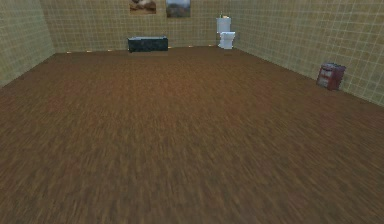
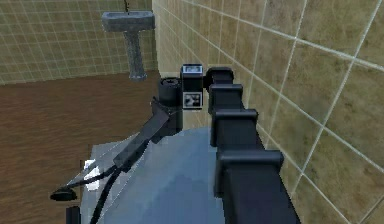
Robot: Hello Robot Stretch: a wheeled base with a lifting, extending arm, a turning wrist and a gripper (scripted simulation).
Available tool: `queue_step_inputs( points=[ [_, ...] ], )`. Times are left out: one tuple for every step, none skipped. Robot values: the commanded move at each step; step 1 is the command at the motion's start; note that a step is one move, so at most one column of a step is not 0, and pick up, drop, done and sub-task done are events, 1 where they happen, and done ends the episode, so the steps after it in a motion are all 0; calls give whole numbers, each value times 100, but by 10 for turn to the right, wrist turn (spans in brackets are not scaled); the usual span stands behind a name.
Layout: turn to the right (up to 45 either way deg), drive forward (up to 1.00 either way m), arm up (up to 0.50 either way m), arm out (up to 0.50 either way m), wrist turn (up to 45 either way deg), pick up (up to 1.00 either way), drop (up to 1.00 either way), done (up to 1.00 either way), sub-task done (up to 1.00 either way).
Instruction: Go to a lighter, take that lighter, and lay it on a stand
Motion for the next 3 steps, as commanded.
queue_step_inputs(
  points=[
    [0, 0, 0, -20, 0, 0, 0, 0, 0],
    [-450, 0, 0, 0, 0, 0, 0, 0, 0],
    [-330, 0, 0, 0, 0, 0, 0, 0, 0]
  ],
)
